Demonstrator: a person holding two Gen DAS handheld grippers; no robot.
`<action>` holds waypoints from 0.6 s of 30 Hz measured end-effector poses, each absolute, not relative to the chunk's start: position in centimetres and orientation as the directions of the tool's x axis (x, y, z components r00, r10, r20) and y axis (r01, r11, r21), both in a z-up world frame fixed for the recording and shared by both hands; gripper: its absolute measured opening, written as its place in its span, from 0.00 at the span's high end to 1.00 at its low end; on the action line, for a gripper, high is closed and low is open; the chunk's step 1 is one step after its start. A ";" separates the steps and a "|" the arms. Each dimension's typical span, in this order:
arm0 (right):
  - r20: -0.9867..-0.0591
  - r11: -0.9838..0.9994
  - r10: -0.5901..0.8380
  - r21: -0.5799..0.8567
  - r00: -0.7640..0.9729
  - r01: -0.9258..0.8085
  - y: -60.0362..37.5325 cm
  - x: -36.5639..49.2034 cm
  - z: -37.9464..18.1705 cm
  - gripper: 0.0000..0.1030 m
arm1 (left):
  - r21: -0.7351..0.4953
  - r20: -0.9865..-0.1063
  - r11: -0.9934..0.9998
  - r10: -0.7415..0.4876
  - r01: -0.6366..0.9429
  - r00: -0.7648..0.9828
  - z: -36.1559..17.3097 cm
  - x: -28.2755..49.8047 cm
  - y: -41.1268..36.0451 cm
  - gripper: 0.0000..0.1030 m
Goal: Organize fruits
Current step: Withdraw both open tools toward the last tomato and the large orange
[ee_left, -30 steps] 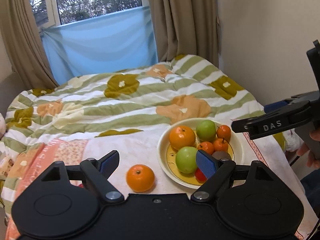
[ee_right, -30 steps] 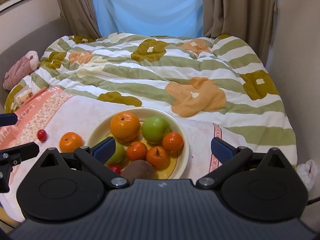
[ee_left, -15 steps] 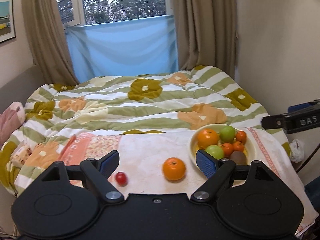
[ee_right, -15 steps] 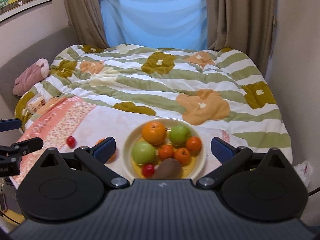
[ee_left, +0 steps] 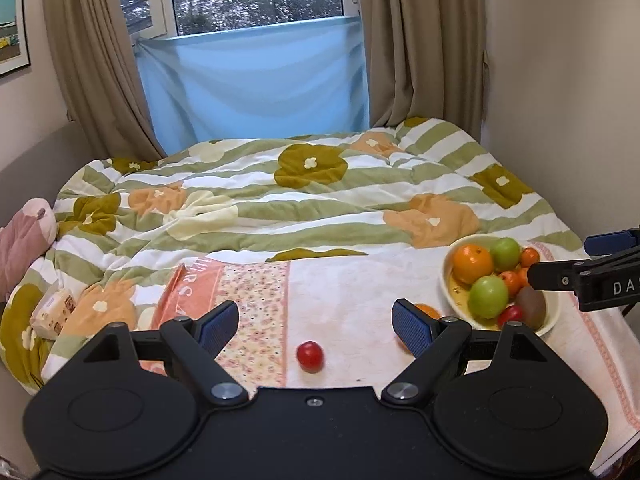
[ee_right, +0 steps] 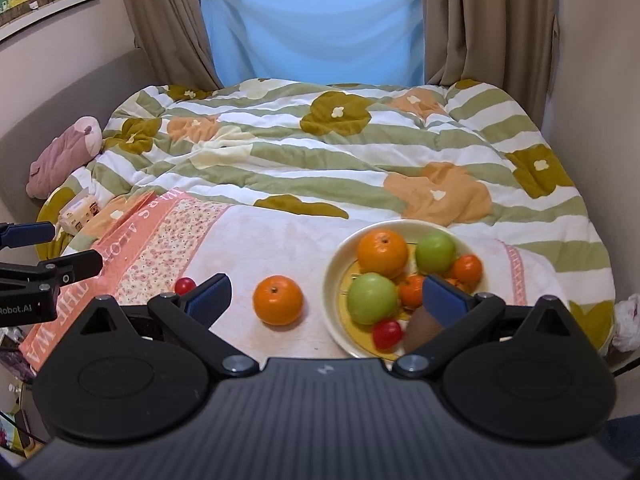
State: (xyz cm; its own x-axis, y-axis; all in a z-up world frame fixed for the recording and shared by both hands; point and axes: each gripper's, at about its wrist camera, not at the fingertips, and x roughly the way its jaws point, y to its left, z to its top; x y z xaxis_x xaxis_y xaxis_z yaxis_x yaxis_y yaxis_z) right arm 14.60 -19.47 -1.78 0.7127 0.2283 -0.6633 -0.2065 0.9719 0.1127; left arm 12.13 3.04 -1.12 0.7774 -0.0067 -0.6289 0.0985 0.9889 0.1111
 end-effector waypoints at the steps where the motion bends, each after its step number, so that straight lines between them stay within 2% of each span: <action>1: -0.666 0.973 0.224 0.115 0.712 -0.198 -18.9 14.8 -2.0 0.00 | 0.111 -0.633 0.988 -0.012 0.106 0.774 -1.3 12.5 3.5 0.15; 12: -0.710 0.986 0.153 0.154 0.688 -0.061 -14.4 17.6 -5.9 0.00 | 0.092 -0.710 0.960 -0.124 0.266 0.693 -6.3 18.1 6.2 0.16; 18: -0.742 0.986 0.088 0.161 0.664 0.048 -12.6 19.3 -8.3 0.00 | 0.070 -0.767 0.931 -0.179 0.358 0.616 -10.1 20.5 6.1 0.22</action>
State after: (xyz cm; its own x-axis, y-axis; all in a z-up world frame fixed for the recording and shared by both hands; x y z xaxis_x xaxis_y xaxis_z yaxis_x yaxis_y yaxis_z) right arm 19.25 -12.64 -8.34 0.6641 0.0885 -0.7424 0.0483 0.9858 0.1607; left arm 20.49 6.10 -10.10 0.6158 -0.1792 -0.7673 0.3584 0.9309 0.0702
